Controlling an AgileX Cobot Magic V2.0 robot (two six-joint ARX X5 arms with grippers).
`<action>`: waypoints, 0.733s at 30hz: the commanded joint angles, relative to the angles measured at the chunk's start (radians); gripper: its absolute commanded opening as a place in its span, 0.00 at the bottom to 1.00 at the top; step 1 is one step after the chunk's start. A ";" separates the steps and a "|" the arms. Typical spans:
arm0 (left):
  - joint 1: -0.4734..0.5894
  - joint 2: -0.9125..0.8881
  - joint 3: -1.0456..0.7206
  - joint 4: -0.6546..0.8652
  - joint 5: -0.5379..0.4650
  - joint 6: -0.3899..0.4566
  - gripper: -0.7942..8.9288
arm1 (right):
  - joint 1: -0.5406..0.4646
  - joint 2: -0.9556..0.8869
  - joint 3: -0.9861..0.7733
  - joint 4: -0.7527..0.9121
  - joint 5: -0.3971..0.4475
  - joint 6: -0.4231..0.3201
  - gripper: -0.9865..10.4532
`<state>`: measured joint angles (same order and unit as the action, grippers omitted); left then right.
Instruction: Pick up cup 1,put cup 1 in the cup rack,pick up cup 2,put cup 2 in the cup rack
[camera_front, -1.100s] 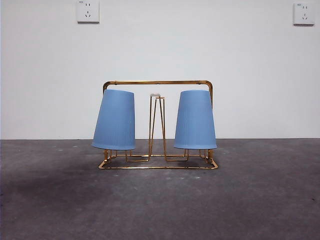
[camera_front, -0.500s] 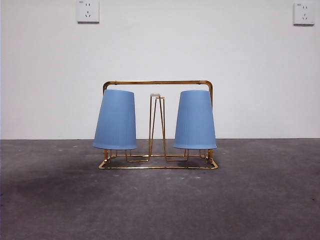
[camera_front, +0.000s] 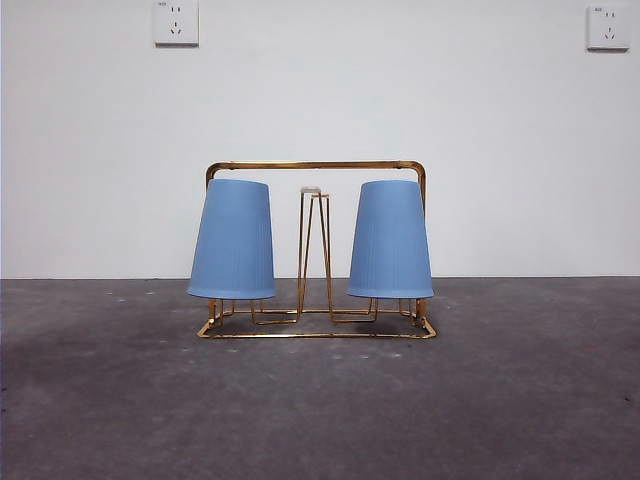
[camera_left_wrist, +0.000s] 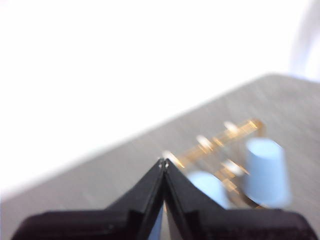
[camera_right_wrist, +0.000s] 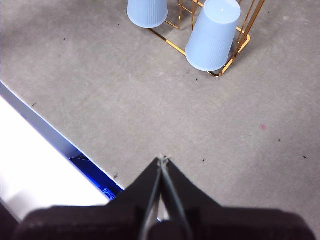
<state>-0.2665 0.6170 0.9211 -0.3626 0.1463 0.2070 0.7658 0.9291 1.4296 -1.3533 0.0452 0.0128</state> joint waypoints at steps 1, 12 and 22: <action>0.119 -0.096 -0.114 0.083 0.026 0.068 0.08 | 0.000 0.002 -0.008 -0.023 0.001 0.010 0.09; 0.293 -0.381 -0.549 0.124 0.011 0.037 0.08 | 0.000 0.004 -0.008 -0.023 0.001 0.010 0.09; 0.301 -0.538 -0.789 0.124 0.010 0.000 0.08 | 0.000 0.004 -0.008 -0.022 0.001 0.010 0.09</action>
<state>0.0311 0.0872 0.1452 -0.2462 0.1593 0.2222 0.7658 0.9329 1.4296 -1.3533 0.0452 0.0128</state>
